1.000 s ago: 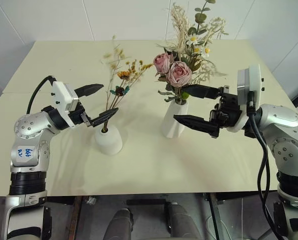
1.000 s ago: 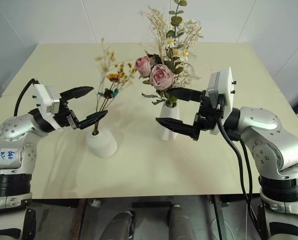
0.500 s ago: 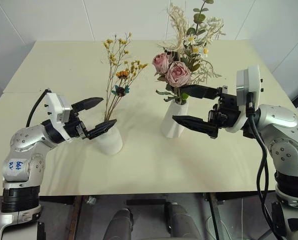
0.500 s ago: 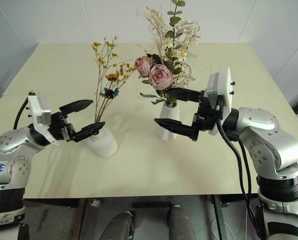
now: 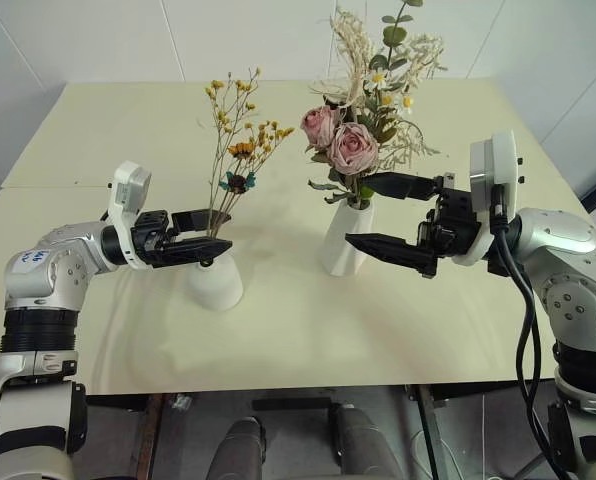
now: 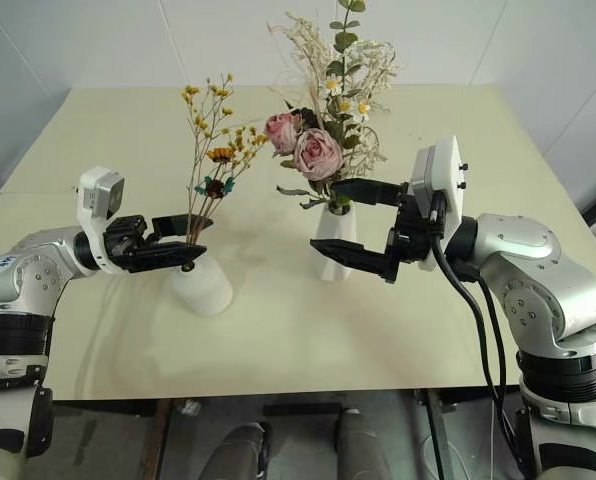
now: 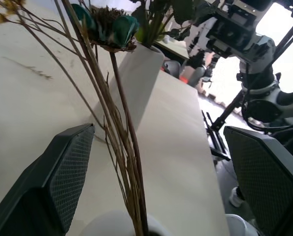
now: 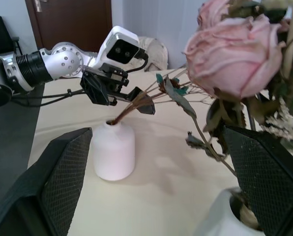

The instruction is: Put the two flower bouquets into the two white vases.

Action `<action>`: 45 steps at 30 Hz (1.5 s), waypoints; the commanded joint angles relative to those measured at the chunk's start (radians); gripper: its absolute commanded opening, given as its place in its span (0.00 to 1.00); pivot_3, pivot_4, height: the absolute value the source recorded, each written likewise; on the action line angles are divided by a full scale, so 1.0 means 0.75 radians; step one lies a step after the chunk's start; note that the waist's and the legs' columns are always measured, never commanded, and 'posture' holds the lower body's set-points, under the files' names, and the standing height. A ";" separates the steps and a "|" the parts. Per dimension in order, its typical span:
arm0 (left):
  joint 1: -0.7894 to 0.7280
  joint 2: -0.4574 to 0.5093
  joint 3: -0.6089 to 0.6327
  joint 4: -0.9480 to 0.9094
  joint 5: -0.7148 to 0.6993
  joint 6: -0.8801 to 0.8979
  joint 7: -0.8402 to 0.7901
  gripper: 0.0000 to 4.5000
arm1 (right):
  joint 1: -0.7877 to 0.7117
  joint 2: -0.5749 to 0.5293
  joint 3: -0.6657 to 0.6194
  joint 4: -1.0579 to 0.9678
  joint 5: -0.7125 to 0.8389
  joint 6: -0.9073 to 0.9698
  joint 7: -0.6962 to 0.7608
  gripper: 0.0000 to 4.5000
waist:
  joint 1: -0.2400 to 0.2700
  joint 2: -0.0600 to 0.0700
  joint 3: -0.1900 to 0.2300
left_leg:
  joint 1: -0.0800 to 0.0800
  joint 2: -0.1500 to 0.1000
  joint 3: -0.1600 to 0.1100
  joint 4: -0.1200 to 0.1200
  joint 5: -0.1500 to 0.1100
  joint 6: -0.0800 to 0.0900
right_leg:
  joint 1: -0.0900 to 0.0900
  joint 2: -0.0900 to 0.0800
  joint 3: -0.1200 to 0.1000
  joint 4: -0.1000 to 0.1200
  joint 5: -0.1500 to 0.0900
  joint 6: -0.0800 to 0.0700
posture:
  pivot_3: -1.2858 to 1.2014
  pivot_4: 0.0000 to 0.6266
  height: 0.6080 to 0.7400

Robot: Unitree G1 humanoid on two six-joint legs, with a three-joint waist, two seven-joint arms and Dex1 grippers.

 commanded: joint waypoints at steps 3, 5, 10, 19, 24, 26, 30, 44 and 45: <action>-0.097 0.005 -0.019 0.064 -0.040 0.093 -0.199 1.00 | 0.009 -0.039 -0.066 -0.084 0.038 0.022 -0.026 1.00 | 0.004 0.000 0.000 | 0.000 0.000 0.000 0.000 0.000 0.000 | 0.000 0.000 0.000 0.000 0.000 0.000 | 0.52 0.24 1.00; -0.105 0.001 -0.011 0.065 -0.038 0.109 -0.217 1.00 | 0.017 -0.042 -0.074 -0.094 0.043 0.028 -0.034 1.00 | 0.004 0.000 0.000 | 0.000 0.000 0.000 0.001 0.000 0.000 | 0.000 0.000 0.000 0.000 0.000 0.000 | 0.52 0.24 1.00; -0.131 0.007 0.011 0.041 -0.048 0.158 -0.230 1.00 | 0.029 -0.038 -0.075 -0.102 0.046 0.027 -0.049 1.00 | 0.003 0.000 0.000 | 0.000 0.000 0.000 0.001 0.000 0.000 | 0.000 0.000 0.000 0.001 0.000 0.000 | 0.52 0.24 1.00; -0.036 0.048 0.084 -0.099 -0.110 0.215 -0.205 1.00 | 0.032 -0.038 -0.070 -0.095 0.051 0.024 -0.052 1.00 | 0.002 0.000 0.000 | 0.000 0.000 0.000 0.001 0.000 0.000 | 0.000 0.000 0.000 0.001 0.000 0.000 | 0.52 0.24 1.00; 0.073 0.078 0.171 -0.247 -0.188 0.292 -0.156 1.00 | 0.032 -0.044 -0.062 -0.078 0.050 0.022 -0.034 1.00 | 0.003 0.000 0.000 | 0.000 0.001 0.000 0.001 0.000 0.000 | 0.000 0.000 0.000 0.001 0.000 0.000 | 0.52 0.24 1.00; 0.122 0.094 0.200 -0.304 -0.214 0.313 -0.138 1.00 | 0.025 -0.043 -0.054 -0.066 0.045 0.018 -0.023 1.00 | 0.004 0.000 0.000 | 0.000 0.001 0.000 0.001 0.000 0.000 | 0.000 -0.001 0.000 0.001 0.000 0.000 | 0.52 0.24 1.00; 0.190 0.120 0.254 -0.358 -0.239 0.325 -0.093 1.00 | 0.008 -0.038 -0.042 -0.043 0.035 0.010 -0.004 1.00 | 0.004 0.000 0.000 | 0.000 0.000 0.000 0.001 0.000 0.000 | 0.000 -0.001 0.000 0.001 0.000 0.000 | 0.52 0.24 1.00; 0.353 0.009 0.349 -0.269 0.119 -0.377 0.233 1.00 | -0.011 -0.008 -0.004 0.014 0.007 -0.005 0.047 1.00 | 0.009 0.000 0.000 | 0.000 -0.001 0.000 0.000 0.000 -0.001 | 0.001 -0.003 0.000 -0.002 0.000 0.000 | 0.52 0.24 1.00; 0.365 0.004 0.347 -0.290 0.115 -0.380 0.241 1.00 | -0.009 -0.010 -0.005 0.016 0.006 -0.006 0.050 1.00 | 0.009 0.000 0.000 | 0.000 -0.001 0.000 0.000 0.000 -0.001 | 0.001 -0.004 0.000 -0.003 0.000 0.000 | 0.52 0.24 1.00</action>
